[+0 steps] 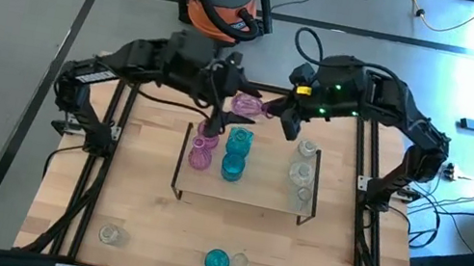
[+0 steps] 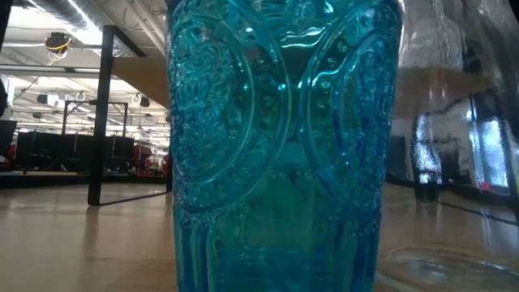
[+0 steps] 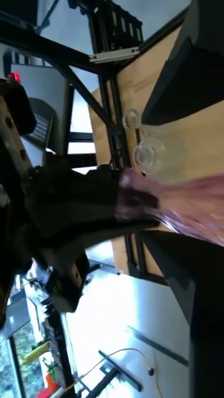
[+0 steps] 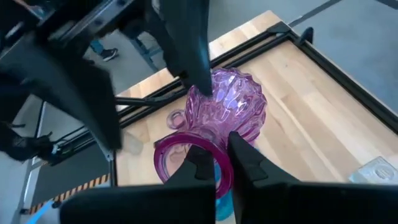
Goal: Sort vases onto shelf
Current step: Put the violet vase on the shelf aligned with the other violet vase
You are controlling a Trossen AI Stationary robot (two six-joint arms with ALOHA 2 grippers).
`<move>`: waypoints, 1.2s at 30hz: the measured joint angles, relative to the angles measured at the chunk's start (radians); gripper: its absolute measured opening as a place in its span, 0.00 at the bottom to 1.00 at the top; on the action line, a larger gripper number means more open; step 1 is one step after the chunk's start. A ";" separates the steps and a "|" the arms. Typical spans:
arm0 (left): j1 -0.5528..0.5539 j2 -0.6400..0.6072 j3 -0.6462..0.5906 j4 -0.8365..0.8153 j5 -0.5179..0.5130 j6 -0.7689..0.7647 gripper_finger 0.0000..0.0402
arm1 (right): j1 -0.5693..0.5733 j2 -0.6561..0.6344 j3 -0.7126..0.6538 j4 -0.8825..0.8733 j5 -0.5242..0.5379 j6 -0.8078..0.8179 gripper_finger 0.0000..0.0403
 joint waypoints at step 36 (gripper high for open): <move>0.000 0.035 0.000 -0.121 -0.199 0.042 0.48 | -0.049 0.083 0.000 0.142 -0.140 -0.008 0.00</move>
